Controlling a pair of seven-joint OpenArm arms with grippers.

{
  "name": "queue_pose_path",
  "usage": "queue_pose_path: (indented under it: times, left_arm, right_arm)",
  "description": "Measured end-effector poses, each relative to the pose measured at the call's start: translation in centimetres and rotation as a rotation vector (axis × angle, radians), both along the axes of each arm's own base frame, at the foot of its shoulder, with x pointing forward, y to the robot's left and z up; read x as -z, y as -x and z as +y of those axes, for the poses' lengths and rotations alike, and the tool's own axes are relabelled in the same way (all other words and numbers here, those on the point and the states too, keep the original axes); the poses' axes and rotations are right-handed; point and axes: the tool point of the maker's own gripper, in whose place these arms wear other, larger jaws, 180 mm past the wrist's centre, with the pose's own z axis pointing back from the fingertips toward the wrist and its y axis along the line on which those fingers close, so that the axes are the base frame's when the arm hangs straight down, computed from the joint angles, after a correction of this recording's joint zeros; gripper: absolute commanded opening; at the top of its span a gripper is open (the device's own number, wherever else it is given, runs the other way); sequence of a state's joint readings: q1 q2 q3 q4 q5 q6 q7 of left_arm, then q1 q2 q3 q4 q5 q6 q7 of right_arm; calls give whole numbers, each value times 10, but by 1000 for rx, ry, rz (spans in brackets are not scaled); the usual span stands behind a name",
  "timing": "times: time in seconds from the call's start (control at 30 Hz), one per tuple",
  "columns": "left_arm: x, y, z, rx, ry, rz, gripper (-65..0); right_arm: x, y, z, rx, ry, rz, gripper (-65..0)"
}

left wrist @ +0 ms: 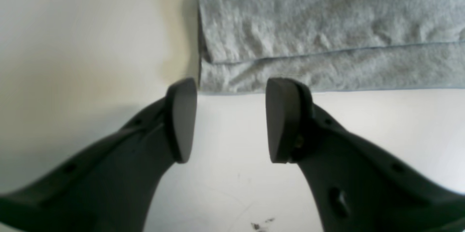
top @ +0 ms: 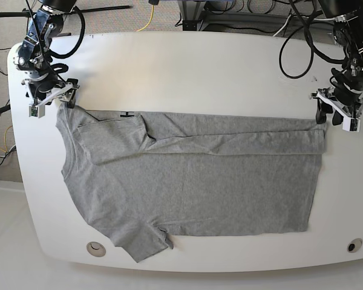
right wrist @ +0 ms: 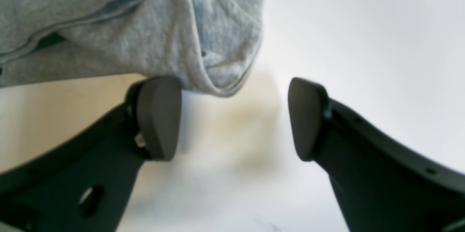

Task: Fold the T-shirt properly
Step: 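Close both grippers on the shirt's folded collar-side edge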

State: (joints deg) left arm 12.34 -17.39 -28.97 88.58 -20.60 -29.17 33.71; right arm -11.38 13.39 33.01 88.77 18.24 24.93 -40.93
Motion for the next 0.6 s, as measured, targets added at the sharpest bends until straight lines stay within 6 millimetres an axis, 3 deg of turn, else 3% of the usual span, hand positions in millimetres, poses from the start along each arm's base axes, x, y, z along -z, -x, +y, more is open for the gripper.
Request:
queue_pose_path:
  times: [0.3,0.6]
  left_arm:
    - [3,-1,5,-25,19,-15,-461]
    - [2,0,4,-23,18,-13,-382]
  right_arm:
    - [-4,-3,0,-7,36,-19,-203]
    - [-13,-21,-7,4,89,-74,-205]
